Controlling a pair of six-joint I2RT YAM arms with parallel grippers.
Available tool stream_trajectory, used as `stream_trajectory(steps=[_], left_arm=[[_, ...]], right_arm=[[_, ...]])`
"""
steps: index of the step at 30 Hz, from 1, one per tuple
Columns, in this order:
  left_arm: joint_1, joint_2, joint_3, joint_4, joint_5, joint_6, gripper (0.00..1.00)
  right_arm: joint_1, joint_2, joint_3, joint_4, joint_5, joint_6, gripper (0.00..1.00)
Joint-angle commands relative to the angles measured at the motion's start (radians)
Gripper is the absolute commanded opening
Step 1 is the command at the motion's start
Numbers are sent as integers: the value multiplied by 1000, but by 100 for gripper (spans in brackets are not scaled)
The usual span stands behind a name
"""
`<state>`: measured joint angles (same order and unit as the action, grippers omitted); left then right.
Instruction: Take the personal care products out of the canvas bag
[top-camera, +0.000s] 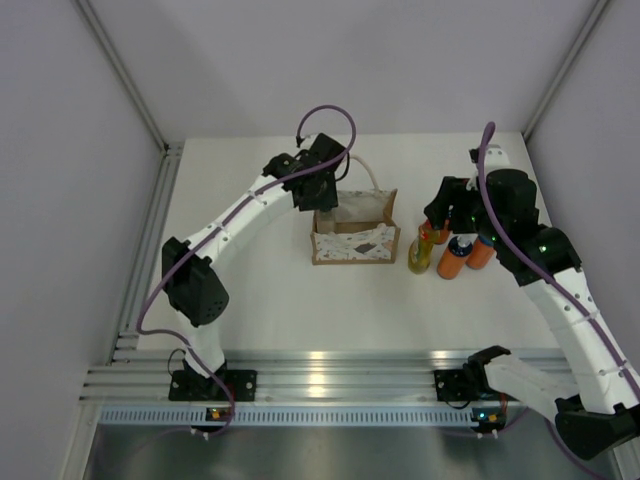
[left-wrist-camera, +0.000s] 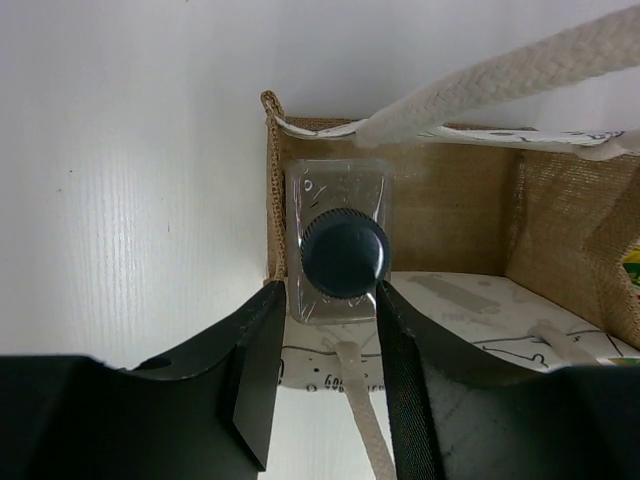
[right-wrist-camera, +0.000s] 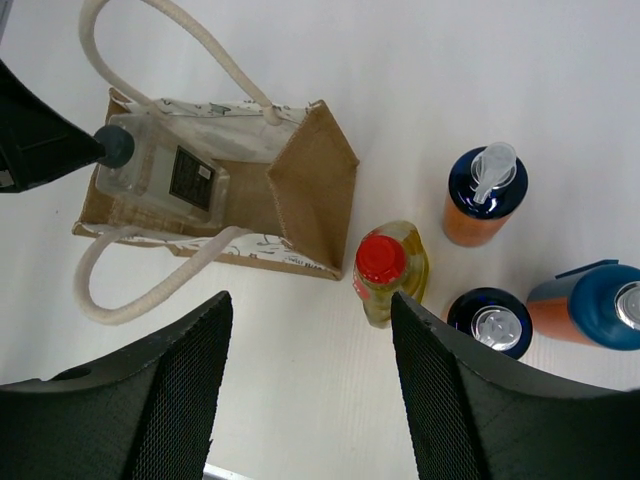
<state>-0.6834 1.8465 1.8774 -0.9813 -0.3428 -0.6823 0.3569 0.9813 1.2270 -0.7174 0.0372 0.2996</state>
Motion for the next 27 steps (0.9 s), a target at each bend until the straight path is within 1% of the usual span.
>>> stream_trajectory(steps=[1, 7, 22, 27], left_arm=[[-5, 29, 31, -3, -25, -10, 47], [-4, 59, 46, -3, -39, -5, 46], [-4, 79, 23, -3, -67, -5, 46], [-4, 80, 16, -3, -59, -3, 48]], right_arm=[[-13, -18, 26, -4, -14, -1, 63], [-12, -15, 22, -4, -14, -5, 63], [-13, -18, 19, -2, -7, -4, 63], [-13, -18, 19, -2, -7, -5, 63]])
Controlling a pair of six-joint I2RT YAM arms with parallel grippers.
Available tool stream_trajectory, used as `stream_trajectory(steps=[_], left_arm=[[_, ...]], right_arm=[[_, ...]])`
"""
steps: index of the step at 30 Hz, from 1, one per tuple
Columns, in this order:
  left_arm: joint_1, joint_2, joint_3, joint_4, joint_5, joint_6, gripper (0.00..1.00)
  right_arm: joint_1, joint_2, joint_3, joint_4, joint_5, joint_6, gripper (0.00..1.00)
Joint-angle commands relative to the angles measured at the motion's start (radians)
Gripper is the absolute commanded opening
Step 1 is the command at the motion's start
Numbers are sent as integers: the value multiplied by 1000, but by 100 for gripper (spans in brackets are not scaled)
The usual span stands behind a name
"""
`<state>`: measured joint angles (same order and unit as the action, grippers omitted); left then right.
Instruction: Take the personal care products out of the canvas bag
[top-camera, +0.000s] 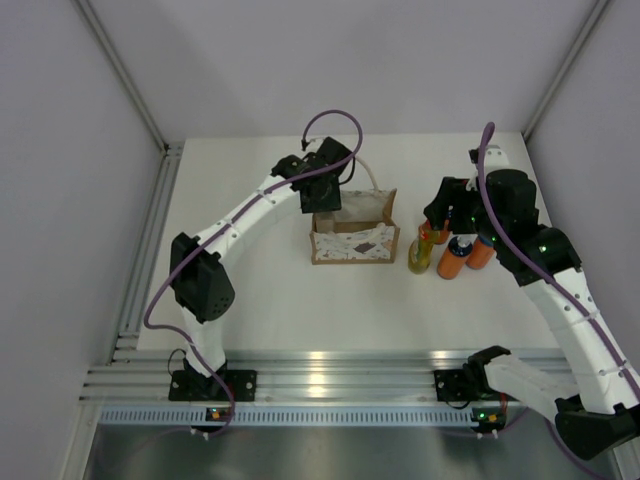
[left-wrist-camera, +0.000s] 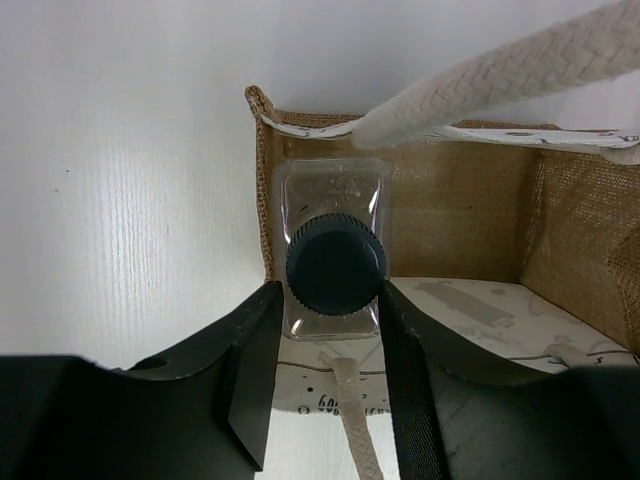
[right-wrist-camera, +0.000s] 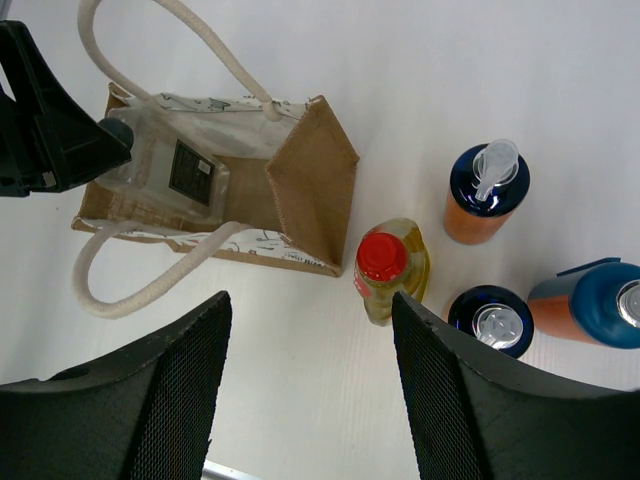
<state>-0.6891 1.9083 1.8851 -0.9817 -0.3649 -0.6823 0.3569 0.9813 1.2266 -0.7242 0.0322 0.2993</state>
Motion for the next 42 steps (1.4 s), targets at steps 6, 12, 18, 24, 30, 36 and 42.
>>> stream_trajectory(steps=[6, 12, 18, 24, 30, 36, 42], left_arm=[[0, 26, 17, -5, -32, -3, 53], [0, 34, 16, -3, -35, -5, 53], [0, 54, 19, -3, -46, -5, 53], [0, 83, 25, -3, -58, 3, 53], [0, 100, 23, -3, -60, 9, 57], [0, 107, 19, -3, -58, 12, 63], [0, 120, 17, 5, -57, 15, 59]], right_arm=[[-13, -15, 20, 6, -3, -3, 63], [-13, -15, 20, 5, -5, -5, 63], [-13, -15, 19, 5, -5, -6, 63], [-13, -20, 14, 5, -8, -6, 63], [-13, -18, 14, 5, -6, -6, 63], [-13, -12, 19, 5, -8, -8, 63], [-13, -6, 25, 6, -9, -11, 63]])
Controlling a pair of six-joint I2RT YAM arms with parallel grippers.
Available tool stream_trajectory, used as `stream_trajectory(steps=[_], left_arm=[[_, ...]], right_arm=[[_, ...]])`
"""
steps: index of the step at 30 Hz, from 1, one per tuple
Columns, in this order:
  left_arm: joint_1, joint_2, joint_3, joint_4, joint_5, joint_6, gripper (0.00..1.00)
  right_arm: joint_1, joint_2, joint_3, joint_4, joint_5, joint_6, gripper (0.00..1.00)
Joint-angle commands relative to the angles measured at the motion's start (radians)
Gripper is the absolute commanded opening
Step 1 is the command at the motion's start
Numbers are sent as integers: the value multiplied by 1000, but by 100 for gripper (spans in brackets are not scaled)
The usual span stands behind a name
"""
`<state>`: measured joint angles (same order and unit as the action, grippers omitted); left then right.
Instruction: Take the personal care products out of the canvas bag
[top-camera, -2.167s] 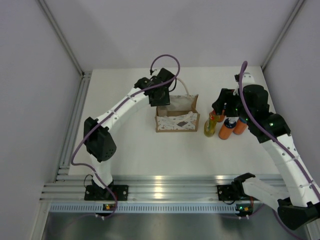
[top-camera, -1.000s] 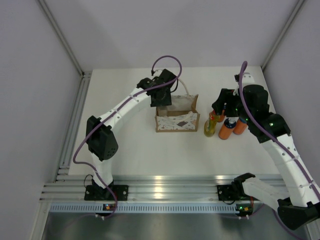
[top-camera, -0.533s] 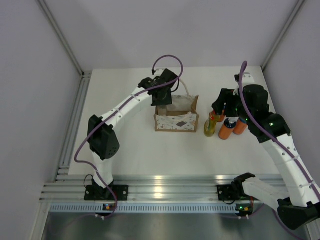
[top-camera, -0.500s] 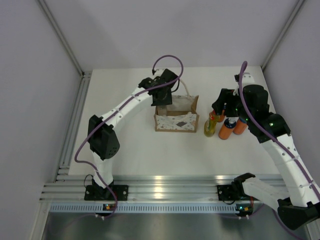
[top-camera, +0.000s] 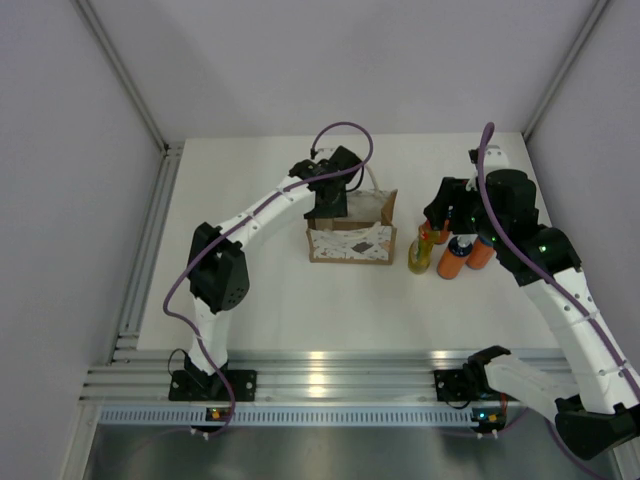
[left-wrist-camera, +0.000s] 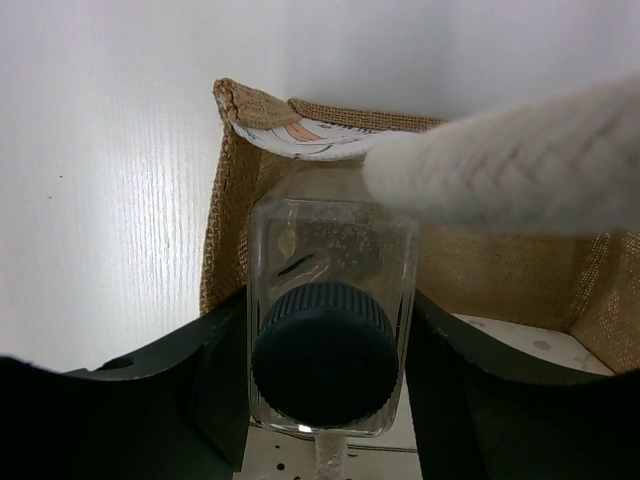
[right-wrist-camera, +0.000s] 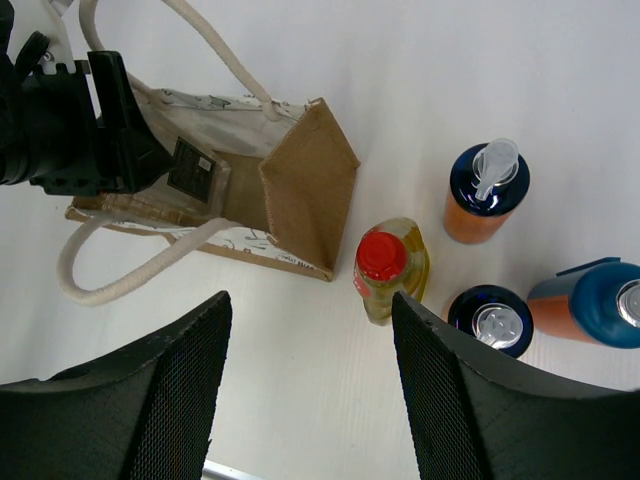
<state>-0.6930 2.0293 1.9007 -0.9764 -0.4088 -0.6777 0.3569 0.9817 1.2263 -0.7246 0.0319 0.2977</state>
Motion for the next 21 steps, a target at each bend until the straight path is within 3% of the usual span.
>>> stream_trajectory(steps=[1, 16, 21], left_arm=[[4, 5, 3, 1, -12, 12, 59], [4, 54, -3, 22, -1, 4, 56], [4, 49, 0, 24, 10, -10, 29]], right_arm=[[-12, -5, 24, 7, -9, -11, 63], [-13, -5, 13, 5, -15, -17, 63], [-13, -6, 6, 7, -9, -17, 63]])
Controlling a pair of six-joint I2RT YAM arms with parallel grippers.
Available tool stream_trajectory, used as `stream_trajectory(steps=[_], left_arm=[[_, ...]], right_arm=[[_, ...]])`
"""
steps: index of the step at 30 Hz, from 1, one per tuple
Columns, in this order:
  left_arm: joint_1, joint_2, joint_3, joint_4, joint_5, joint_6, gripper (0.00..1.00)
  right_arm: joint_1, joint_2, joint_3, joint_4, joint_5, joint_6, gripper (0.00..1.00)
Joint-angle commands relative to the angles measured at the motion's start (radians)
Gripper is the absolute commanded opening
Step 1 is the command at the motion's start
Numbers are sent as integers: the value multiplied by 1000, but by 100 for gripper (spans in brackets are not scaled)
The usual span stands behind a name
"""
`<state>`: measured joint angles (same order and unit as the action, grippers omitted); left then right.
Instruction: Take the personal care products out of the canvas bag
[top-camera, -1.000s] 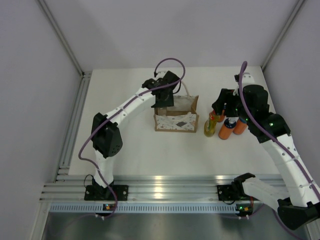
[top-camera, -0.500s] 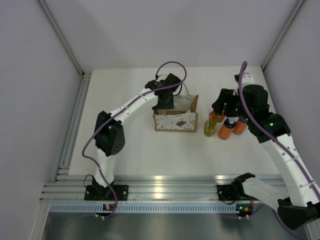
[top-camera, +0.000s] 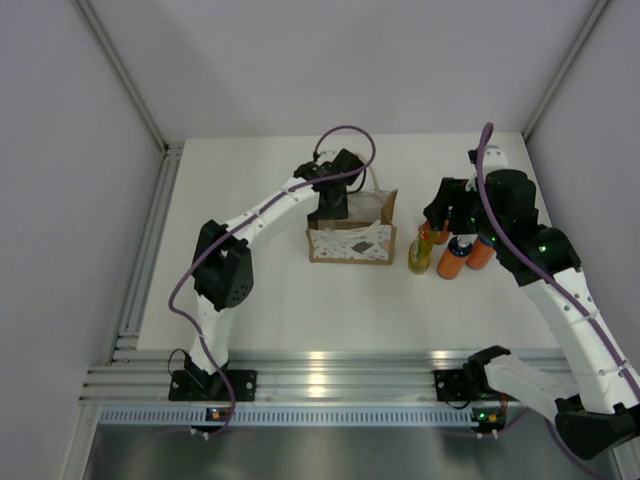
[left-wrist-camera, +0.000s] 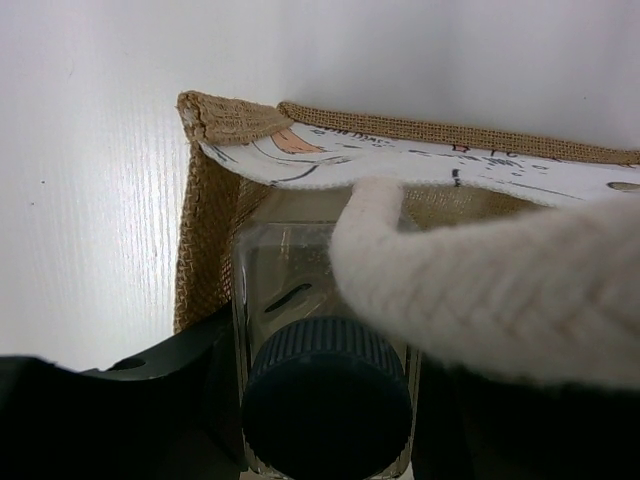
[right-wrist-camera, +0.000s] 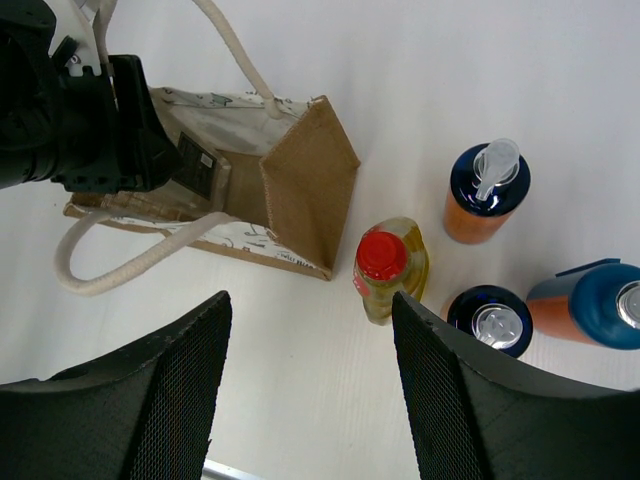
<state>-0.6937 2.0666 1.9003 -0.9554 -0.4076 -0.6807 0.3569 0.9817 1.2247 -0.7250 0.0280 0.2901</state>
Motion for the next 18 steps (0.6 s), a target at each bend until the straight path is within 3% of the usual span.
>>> stream_trajectory(steps=[1, 6, 18], left_arm=[[3, 7, 2, 3, 9, -8, 20], [3, -14, 28, 6, 6, 6, 0], [3, -100, 131, 7, 36, 47, 0]], right_arm=[[-13, -6, 7, 7, -5, -9, 63], [-13, -2, 12, 9, -2, -12, 63], [-13, 9, 18, 19, -2, -16, 63]])
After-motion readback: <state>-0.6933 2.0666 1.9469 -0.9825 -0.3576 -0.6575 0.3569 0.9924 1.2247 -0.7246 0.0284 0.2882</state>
